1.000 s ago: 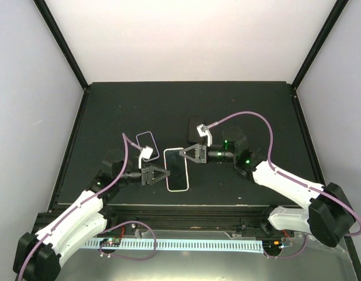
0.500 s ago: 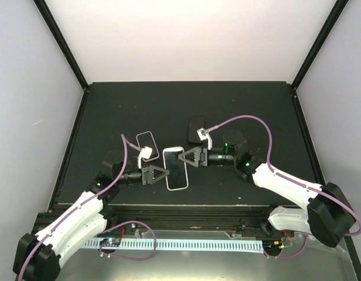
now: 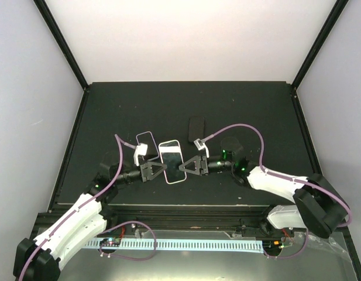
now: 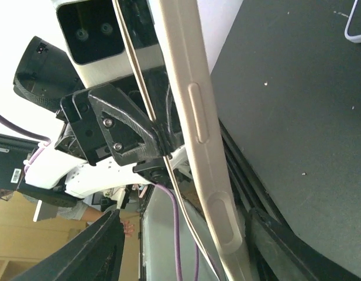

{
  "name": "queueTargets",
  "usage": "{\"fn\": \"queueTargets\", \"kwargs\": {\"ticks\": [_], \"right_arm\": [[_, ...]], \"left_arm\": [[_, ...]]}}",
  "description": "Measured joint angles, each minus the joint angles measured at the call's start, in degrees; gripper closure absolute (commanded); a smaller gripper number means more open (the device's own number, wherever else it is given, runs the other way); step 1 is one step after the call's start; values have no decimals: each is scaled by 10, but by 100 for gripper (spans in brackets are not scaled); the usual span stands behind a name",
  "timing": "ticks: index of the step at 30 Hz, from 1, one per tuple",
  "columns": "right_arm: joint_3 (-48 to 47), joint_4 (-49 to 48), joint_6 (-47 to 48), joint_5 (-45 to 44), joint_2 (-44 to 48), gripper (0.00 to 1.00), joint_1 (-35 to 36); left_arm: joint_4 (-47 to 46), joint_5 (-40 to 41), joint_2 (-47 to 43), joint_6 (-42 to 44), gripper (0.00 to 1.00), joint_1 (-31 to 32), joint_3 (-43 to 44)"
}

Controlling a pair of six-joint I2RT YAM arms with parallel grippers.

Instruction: Put the phone into the phone case

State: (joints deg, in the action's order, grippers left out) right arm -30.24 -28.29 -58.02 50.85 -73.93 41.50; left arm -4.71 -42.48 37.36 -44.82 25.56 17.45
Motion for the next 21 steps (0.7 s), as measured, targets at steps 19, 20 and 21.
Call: {"fn": "queueTargets", "kwargs": {"ticks": [19,20,21], "right_arm": [[7,-37,-25,13,-52,99,10],[10,-43,-27,11,-52,99,11],[12,-48,-30,9,-52,99,12]], "left_arm": [[4,48,-10,-25,98,-3,0],[4,49,-11,-25,98,-3,0],[5,49,-12,-25,99,-3,0]]}}
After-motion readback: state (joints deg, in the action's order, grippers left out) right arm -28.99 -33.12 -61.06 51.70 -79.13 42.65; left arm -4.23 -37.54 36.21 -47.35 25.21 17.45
